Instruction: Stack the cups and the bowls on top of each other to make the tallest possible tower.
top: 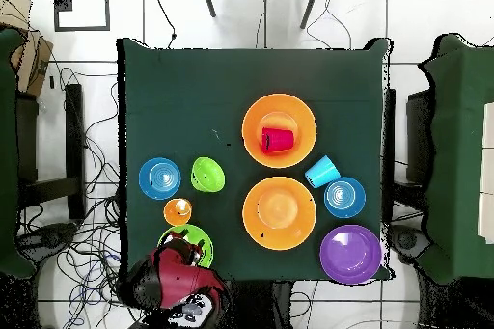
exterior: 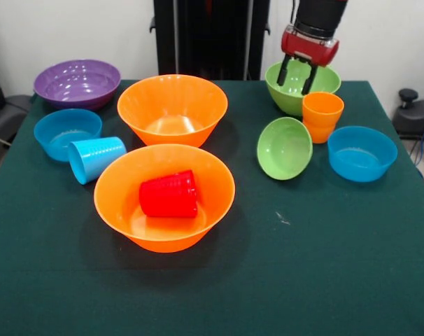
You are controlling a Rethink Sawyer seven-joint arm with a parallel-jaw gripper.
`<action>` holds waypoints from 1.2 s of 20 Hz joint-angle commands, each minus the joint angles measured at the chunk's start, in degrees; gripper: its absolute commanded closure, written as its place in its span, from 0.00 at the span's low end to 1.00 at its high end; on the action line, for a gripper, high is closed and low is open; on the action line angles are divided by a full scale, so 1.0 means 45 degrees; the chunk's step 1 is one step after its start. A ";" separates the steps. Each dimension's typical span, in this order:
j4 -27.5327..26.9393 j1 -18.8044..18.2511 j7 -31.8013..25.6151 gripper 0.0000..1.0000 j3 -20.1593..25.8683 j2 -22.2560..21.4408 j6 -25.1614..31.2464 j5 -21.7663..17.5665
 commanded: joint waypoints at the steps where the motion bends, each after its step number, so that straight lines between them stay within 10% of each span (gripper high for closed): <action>1: -0.0270 -0.0093 0.2397 0.00 0.1345 -0.0949 0.1191 0.0574; 24: -0.0757 -0.0475 0.2656 0.00 0.1938 -0.0089 0.0113 0.0509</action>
